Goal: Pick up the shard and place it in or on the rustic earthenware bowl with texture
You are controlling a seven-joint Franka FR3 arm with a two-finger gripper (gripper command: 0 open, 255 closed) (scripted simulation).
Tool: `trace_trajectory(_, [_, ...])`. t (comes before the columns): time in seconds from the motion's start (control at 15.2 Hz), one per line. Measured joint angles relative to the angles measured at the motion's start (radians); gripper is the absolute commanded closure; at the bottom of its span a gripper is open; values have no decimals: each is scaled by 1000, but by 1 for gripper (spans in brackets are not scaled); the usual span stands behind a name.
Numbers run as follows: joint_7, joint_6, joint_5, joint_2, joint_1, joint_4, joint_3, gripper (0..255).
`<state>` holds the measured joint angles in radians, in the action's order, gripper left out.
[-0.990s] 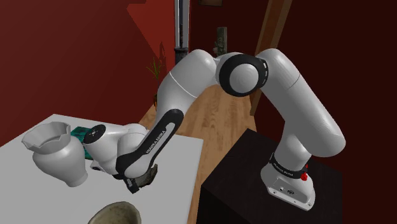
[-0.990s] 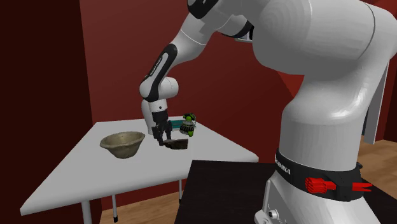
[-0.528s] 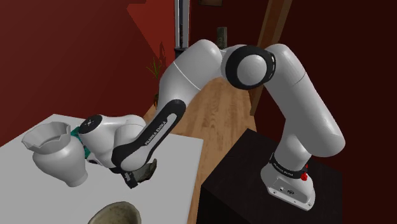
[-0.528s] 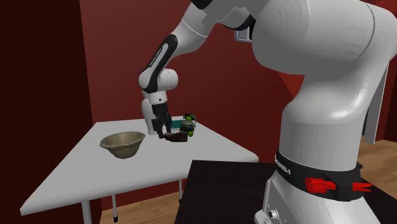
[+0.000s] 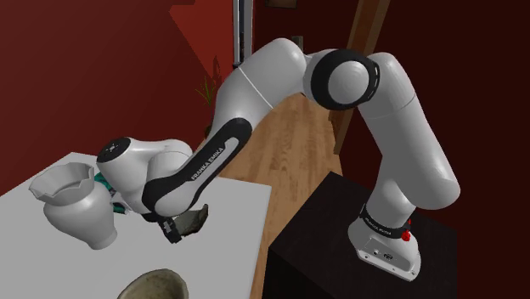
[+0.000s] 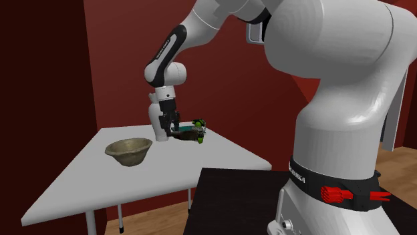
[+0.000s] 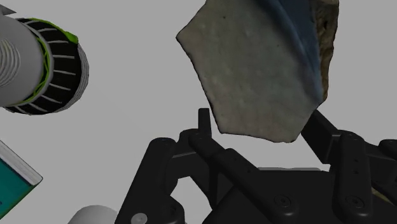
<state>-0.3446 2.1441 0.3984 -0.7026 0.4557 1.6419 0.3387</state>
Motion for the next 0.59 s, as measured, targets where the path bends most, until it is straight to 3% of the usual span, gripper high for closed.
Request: trace_trajectory(0.59, [-22,-83,-31,72,-10,-14,22,255])
